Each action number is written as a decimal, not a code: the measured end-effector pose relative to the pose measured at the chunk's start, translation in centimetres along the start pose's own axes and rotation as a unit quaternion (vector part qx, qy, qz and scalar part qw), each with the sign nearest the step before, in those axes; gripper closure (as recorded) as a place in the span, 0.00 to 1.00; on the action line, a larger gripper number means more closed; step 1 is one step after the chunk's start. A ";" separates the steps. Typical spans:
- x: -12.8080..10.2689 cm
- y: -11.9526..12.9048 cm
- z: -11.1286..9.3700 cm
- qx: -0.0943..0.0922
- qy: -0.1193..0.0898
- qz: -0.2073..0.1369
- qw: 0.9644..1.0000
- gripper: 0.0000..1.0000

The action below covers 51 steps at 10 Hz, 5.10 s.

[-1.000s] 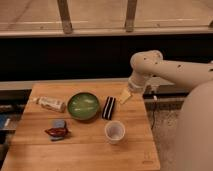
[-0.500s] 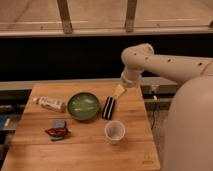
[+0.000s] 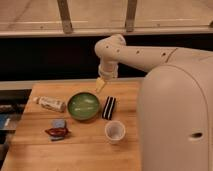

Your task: Pick up the ceramic bowl

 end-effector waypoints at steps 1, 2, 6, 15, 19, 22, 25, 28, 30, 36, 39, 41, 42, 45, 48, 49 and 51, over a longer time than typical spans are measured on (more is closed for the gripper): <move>-1.3 0.6 0.0 -0.006 -0.023 -0.029 0.999 0.20; -2.1 1.2 0.0 -0.010 -0.035 -0.042 0.998 0.20; -2.2 1.3 0.1 -0.011 -0.037 -0.044 0.998 0.20; -4.9 1.4 6.3 -0.062 -0.063 -0.047 0.995 0.20; -5.7 1.4 8.6 -0.075 -0.056 -0.055 0.994 0.20; -5.8 1.4 10.4 -0.085 -0.048 -0.053 0.994 0.20; -4.9 1.1 12.5 -0.102 -0.041 -0.032 0.993 0.20; -5.1 1.2 12.3 -0.099 -0.041 -0.033 0.994 0.20; -5.3 1.3 11.7 -0.096 -0.038 -0.040 0.994 0.20; -4.8 1.5 13.8 -0.097 -0.010 -0.043 0.994 0.20; -4.4 1.8 15.8 -0.108 0.005 -0.041 0.993 0.20; -3.7 2.0 17.7 -0.122 0.019 -0.034 0.992 0.20; -3.6 2.2 18.1 -0.126 0.023 -0.033 0.991 0.20; -3.0 2.8 19.2 -0.135 0.038 -0.035 0.990 0.42; -3.0 3.7 19.7 -0.138 0.049 -0.042 0.988 0.75; -3.0 3.8 19.7 -0.139 0.051 -0.043 0.988 0.83; -3.1 3.9 19.4 -0.144 0.054 -0.040 0.987 0.99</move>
